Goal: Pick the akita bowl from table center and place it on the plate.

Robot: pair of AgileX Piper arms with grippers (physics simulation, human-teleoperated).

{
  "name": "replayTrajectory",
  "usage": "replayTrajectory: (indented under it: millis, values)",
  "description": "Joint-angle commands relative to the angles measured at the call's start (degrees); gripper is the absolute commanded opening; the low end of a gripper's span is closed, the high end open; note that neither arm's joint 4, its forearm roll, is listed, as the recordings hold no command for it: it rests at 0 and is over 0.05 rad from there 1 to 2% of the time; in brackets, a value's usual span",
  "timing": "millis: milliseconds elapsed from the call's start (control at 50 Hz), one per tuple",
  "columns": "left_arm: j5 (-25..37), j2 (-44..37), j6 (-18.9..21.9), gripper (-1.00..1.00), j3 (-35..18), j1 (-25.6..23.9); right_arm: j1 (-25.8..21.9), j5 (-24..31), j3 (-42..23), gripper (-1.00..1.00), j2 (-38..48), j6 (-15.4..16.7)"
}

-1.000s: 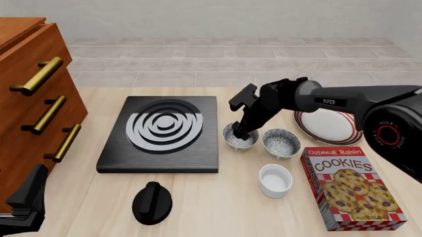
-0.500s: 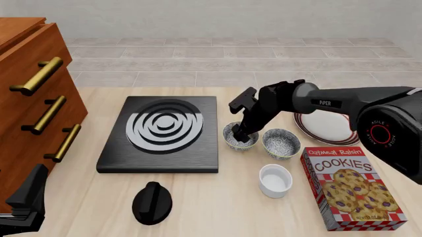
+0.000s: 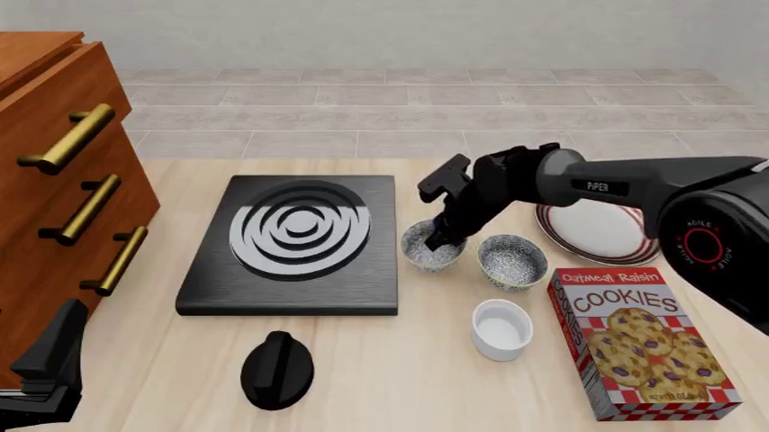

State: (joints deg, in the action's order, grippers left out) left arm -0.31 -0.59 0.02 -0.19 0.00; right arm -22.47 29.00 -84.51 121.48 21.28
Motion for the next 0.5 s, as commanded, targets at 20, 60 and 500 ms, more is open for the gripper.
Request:
replayTrajectory:
  millis: [20, 60, 500]
  values:
    - [0.0, 0.0, 0.0, 1.0, 0.0, 0.0, -0.8, -0.1, 1.2, -1.0, 0.5, -0.4]
    - [0.0, 0.0, 0.0, 1.0, 0.0, 0.0, -0.8, 0.1, 1.2, -1.0, 0.3, -0.8]
    - [0.0, 0.0, 0.0, 1.0, 0.0, 0.0, -1.6, 1.0, 4.4, -1.0, -5.5, -0.2]
